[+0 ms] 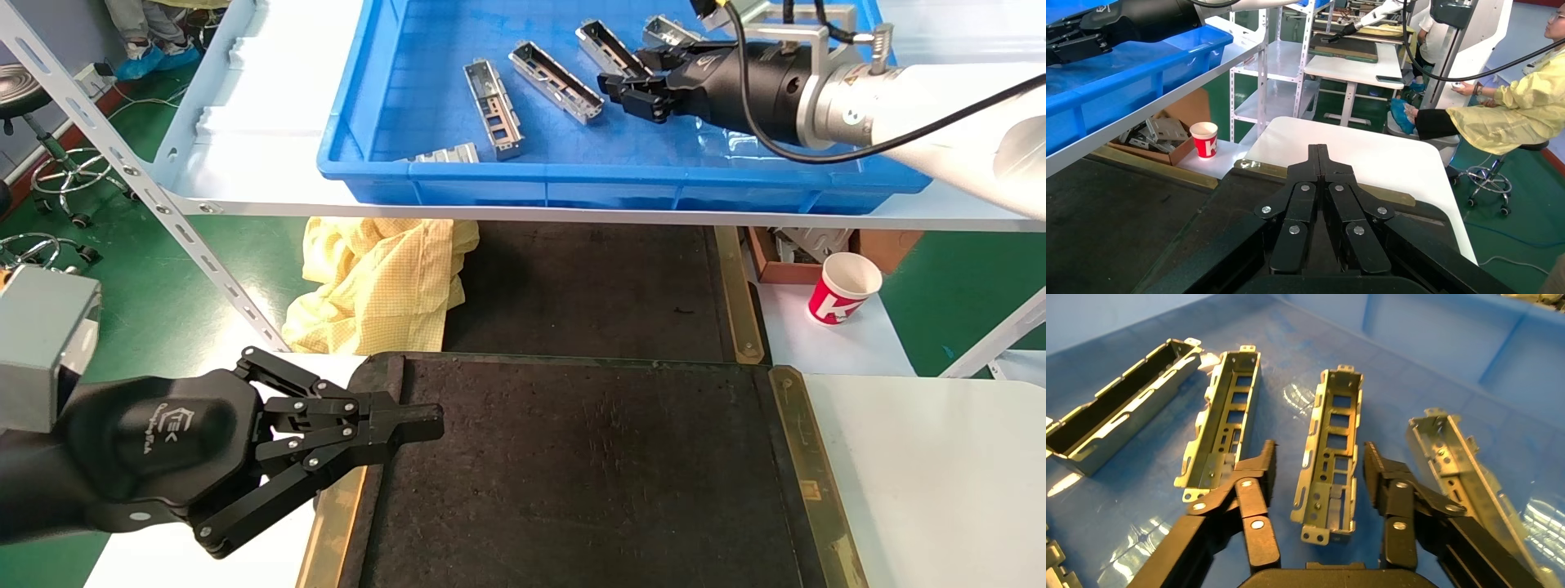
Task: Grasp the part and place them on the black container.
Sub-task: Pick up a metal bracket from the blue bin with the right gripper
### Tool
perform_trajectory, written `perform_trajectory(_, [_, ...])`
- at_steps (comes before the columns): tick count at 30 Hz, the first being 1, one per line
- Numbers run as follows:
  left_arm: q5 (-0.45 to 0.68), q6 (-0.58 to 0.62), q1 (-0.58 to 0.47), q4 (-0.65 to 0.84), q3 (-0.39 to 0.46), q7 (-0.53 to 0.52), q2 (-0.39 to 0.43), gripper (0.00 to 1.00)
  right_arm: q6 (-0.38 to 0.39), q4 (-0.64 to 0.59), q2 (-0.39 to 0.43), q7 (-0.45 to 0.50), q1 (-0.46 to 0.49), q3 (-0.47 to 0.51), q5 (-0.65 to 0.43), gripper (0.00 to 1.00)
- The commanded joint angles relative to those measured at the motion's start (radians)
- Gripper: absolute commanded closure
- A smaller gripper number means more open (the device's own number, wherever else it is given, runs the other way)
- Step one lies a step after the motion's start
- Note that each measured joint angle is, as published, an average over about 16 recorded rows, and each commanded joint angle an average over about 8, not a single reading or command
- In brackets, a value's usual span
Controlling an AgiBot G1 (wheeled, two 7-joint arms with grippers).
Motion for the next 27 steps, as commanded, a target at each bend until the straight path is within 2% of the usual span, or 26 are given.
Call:
perform_trajectory(1, [0.0, 0.0, 0.0, 0.0, 0.0, 0.0, 0.0, 1.0, 0.002, -0.001, -0.002, 0.0, -0.004, -0.001, -0.001, 1.0])
perform_trajectory(8, [0.0, 0.0, 0.0, 0.0, 0.0, 0.0, 0.0, 1.0, 0.003, 0.002, -0.001, -0.001, -0.006, 0.0, 0.0, 1.0])
perform_trajectory(9, [0.0, 0.0, 0.0, 0.0, 0.0, 0.0, 0.0, 0.98, 0.002, 0.003, -0.001, -0.002, -0.005, 0.0, 0.0, 1.0])
perform_trajectory(10, [0.0, 0.0, 0.0, 0.0, 0.0, 0.0, 0.0, 0.88, 0.001, 0.004, 0.0, -0.002, -0.005, 0.0, 0.001, 1.0])
perform_trajectory(16, [0.0, 0.0, 0.0, 0.0, 0.0, 0.0, 0.0, 0.13, -0.02, 0.01, 0.013, -0.007, 0.003, 0.003, 0.005, 1.0])
perform_trajectory(17, [0.0, 0.0, 0.0, 0.0, 0.0, 0.0, 0.0, 0.03, -0.029, 0.011, 0.018, -0.008, 0.007, 0.004, 0.006, 1.0])
perform_trajectory(18, [0.0, 0.0, 0.0, 0.0, 0.0, 0.0, 0.0, 0.0, -0.04, 0.013, 0.024, -0.009, 0.01, 0.005, 0.008, 1.0])
perform_trajectory(22, [0.0, 0.0, 0.0, 0.0, 0.0, 0.0, 0.0, 0.0, -0.121, 0.026, 0.062, -0.016, 0.029, 0.009, 0.014, 1.0])
perform_trajectory(27, [0.0, 0.0, 0.0, 0.0, 0.0, 0.0, 0.0, 0.0, -0.287, 0.044, 0.128, -0.027, 0.05, 0.01, 0.018, 1.0])
